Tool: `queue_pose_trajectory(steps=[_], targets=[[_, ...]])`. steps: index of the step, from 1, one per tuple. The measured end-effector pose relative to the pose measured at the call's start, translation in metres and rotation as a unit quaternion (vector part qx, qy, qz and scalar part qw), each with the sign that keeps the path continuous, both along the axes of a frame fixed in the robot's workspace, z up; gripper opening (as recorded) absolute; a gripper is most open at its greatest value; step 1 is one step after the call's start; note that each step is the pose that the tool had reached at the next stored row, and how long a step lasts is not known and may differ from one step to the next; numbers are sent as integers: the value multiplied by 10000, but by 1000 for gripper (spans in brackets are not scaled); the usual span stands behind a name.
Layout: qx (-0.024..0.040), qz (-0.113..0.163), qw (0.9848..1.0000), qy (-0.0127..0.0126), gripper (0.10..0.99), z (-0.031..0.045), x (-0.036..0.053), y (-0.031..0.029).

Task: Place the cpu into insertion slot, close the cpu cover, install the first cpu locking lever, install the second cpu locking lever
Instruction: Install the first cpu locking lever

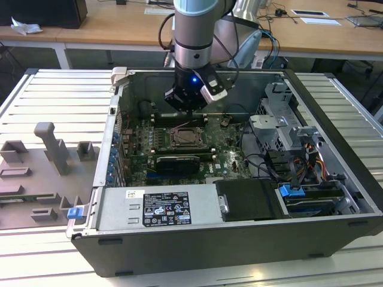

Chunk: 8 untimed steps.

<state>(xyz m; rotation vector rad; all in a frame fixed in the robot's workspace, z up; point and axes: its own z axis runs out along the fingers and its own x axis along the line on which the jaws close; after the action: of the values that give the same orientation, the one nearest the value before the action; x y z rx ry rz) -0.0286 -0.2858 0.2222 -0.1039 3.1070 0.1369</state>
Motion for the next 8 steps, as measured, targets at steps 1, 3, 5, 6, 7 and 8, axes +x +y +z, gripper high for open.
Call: queue_pose_trajectory(steps=[1, 3, 5, 6, 7, 8], targets=[[3, 0, 10000, 0, 106, -11, 4, 0], [5, 0, 10000, 1, 106, -31, 18, 0], [9, 0, 10000, 0, 106, -47, 32, 0], [11, 0, 10000, 0, 106, -55, 36, 0], [13, 0, 10000, 0, 106, -69, 39, 0], [13, 0, 10000, 0, 106, -79, 39, 0]])
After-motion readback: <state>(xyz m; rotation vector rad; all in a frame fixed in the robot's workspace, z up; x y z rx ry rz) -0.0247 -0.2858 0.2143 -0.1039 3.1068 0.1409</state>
